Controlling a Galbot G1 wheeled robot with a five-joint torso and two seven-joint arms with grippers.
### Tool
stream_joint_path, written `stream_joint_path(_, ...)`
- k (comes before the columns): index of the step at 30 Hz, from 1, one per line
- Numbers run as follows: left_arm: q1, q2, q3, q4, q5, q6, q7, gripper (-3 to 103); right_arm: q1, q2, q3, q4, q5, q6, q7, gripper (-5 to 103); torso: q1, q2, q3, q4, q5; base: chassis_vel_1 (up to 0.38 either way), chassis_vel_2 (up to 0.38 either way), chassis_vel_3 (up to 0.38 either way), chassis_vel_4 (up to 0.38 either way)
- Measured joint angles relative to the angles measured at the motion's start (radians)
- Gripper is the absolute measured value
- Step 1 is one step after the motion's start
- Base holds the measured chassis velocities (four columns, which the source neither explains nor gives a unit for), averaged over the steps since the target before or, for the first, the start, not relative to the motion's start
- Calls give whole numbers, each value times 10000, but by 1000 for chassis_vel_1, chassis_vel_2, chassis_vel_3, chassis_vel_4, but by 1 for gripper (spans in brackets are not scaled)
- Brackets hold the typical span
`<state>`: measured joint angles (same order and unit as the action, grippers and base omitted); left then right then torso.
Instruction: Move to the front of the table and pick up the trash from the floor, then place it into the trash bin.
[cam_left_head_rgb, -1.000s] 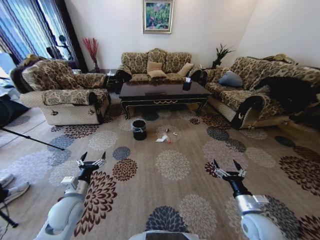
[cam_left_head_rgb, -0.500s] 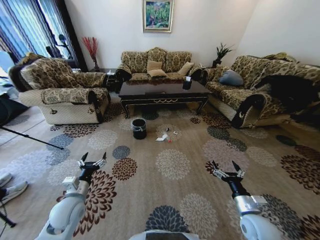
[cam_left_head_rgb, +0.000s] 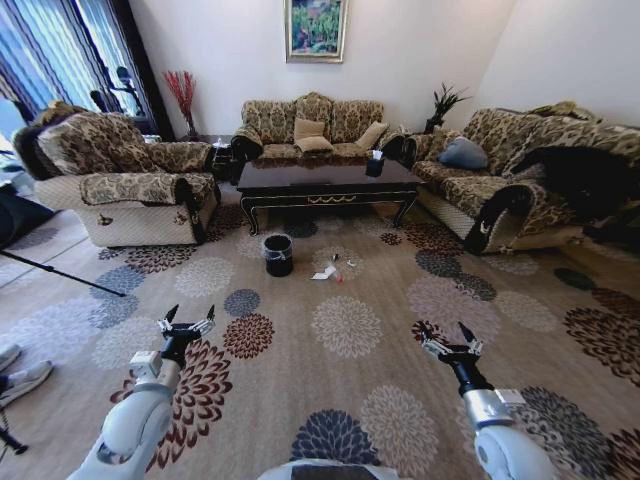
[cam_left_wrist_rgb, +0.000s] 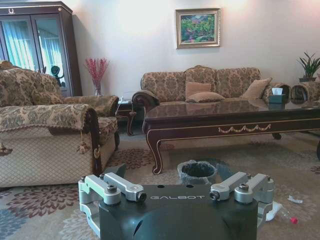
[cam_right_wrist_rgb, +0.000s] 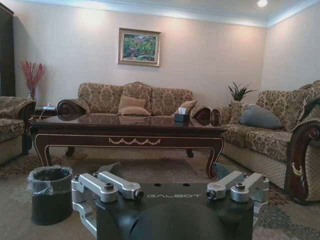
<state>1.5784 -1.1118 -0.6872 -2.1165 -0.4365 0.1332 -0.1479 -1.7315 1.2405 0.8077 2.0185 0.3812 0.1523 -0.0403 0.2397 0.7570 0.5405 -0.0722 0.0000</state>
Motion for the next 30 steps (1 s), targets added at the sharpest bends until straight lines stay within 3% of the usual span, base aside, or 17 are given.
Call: stream_joint_path(30, 138, -115, -164, -66, -25, 18, -42, 100, -92, 67, 103, 74, 5, 84, 58, 100, -554, -1320, -770, 0, 0, 0, 0, 0, 0)
